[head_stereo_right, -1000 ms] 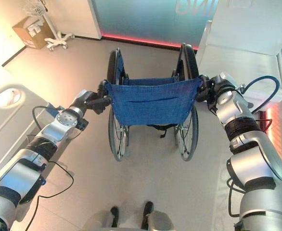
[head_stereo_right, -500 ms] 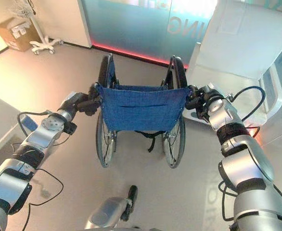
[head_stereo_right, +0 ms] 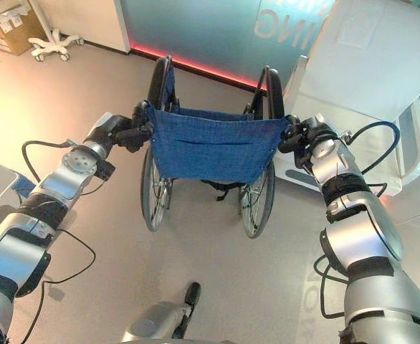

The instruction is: Push the wheelchair next to the bed

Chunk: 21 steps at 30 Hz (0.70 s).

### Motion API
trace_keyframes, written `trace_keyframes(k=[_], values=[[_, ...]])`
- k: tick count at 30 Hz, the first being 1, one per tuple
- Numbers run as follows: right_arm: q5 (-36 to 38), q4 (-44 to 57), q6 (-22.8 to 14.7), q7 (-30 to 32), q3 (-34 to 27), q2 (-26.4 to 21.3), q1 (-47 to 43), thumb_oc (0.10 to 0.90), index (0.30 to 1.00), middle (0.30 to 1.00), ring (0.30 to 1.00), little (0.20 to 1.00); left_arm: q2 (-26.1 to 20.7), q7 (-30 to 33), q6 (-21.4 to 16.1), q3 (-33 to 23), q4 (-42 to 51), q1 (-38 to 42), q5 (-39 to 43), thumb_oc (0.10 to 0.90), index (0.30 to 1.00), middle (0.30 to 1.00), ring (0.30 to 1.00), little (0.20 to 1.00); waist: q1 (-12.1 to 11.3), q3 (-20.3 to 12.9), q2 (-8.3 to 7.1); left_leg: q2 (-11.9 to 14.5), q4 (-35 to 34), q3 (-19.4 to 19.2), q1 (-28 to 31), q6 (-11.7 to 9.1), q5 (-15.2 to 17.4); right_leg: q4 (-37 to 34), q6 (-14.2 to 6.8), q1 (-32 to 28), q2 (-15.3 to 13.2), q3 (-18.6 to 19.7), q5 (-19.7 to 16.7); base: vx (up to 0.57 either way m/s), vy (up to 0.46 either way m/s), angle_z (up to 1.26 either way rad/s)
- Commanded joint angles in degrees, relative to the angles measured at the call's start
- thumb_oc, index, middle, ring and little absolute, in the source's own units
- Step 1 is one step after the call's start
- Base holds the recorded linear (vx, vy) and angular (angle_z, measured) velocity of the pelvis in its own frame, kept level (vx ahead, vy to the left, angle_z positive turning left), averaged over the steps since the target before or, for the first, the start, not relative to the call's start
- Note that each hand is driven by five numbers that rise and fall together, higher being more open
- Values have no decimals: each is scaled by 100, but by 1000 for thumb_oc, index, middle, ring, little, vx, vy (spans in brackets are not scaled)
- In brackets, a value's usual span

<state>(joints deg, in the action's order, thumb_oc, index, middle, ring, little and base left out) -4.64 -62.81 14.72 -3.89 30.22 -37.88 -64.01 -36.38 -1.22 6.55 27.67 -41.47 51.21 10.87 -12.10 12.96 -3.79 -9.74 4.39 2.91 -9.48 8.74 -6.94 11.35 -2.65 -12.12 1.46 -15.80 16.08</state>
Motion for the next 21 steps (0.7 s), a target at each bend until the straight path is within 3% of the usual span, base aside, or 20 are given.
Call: trace_keyframes(k=[1, 3, 5, 6, 7, 8, 9, 10, 13, 18, 20, 21], values=[[-1507, 766, -1269, -190, 1006, -36, 93, 400, 300, 300, 300, 300, -212, -216, -333, 61, 317, -913, -831, 400, 300, 300, 300, 300, -651, -127, -242, -88, 593, -279, -710, -321, 690, 473, -427, -30, -662, 403, -1785, 93, 57, -10], [-1544, 775, -1287, -181, 1026, -85, 134, 400, 300, 300, 300, 300, -227, -279, -370, 62, 390, -974, -879, 400, 300, 300, 300, 300, -674, -138, -280, -147, 580, -272, -711, -275, 703, 673, -500, 2, -629, 479, -1992, 140, 51, -15], [-1659, 915, -1350, -180, 1095, -232, 287, 400, 300, 300, 300, 300, -235, -413, -470, 50, 572, -1232, -1119, 400, 300, 300, 300, 300, -629, -137, -280, -146, 526, -195, -504, -234, 772, 1274, -602, 399, -646, 497, -2365, 332, 28, 2], [-1691, 1061, -1370, -186, 1163, -298, 334, 400, 300, 300, 300, 300, -255, -479, -549, 56, 645, -1368, -1231, 400, 300, 300, 300, 300, -539, -50, -184, -50, 598, -73, -297, -256, 869, 1422, -506, 793, -851, 392, -2192, 305, -29, 11], [-1700, 1075, -1369, -193, 1170, -304, 334, 400, 300, 300, 300, 300, -254, -482, -556, 55, 651, -1379, -1239, 400, 300, 300, 300, 300, -522, -48, -162, -29, 605, -49, -280, -261, 874, 1411, -492, 852, -866, 382, -2183, 330, -117, 17], [-1714, 1161, -1354, -219, 1204, -334, 319, 400, 300, 300, 300, 300, -272, -514, -609, 87, 677, -1414, -1278, 400, 300, 300, 300, 300, -410, 80, -35, 74, 668, 133, -59, -289, 976, 1349, -397, 1234, -1000, 402, -1944, 281, -222, 20], [-1685, 1336, -1224, -225, 1244, -382, 282, 400, 300, 300, 300, 300, -329, -558, -666, 118, 709, -1384, -1291, 400, 300, 300, 300, 300, -276, 215, 76, 168, 743, 377, 73, -330, 1085, 1037, -315, 1716, -1113, 533, -1833, 317, -294, 12], [-1664, 1437, -1161, -241, 1246, -403, 262, 400, 300, 300, 300, 300, -387, -565, -677, 119, 732, -1362, -1269, 400, 300, 300, 300, 300, -211, 282, 84, 181, 802, 465, 114, -343, 1167, 854, -316, 1899, -1210, 614, -1884, 224, -295, 12], [-1579, 1796, -819, -316, 1413, -470, 145, 400, 300, 300, 300, 300, -575, -734, -716, 146, 732, -1129, -1094, 400, 300, 300, 300, 300, 34, 469, 25, 188, 1007, 901, 298, -445, 1538, -116, -482, 2343, -1480, 1175, -2266, 293, -383, 35], [-1489, 2260, -409, -640, 1415, -655, 250, 400, 300, 300, 300, 300, -644, -1047, -739, 136, 819, -1150, -1099, 400, 300, 300, 300, 300, 153, 318, -161, 333, 847, 1531, 566, -653, 1752, -1048, -766, 2235, -1556, 1786, -2700, 350, -447, 85], [-1435, 2398, -242, -705, 1457, -725, 213, 400, 300, 300, 300, 300, -667, -1063, -725, 160, 901, -1133, -1135, 400, 300, 300, 300, 300, 200, 319, -194, 538, 808, 1678, 597, -779, 1773, -961, -787, 2176, -1542, 1963, -2703, 247, -527, 96], [-1434, 2470, -201, -815, 1485, -812, 107, 400, 300, 300, 300, 300, -712, -1059, -690, 243, 911, -1028, -1149, 400, 300, 300, 300, 300, 242, 349, -181, 799, 861, 1710, 496, -899, 1704, -584, -762, 2146, -1467, 1918, -2327, 130, -445, 89]])
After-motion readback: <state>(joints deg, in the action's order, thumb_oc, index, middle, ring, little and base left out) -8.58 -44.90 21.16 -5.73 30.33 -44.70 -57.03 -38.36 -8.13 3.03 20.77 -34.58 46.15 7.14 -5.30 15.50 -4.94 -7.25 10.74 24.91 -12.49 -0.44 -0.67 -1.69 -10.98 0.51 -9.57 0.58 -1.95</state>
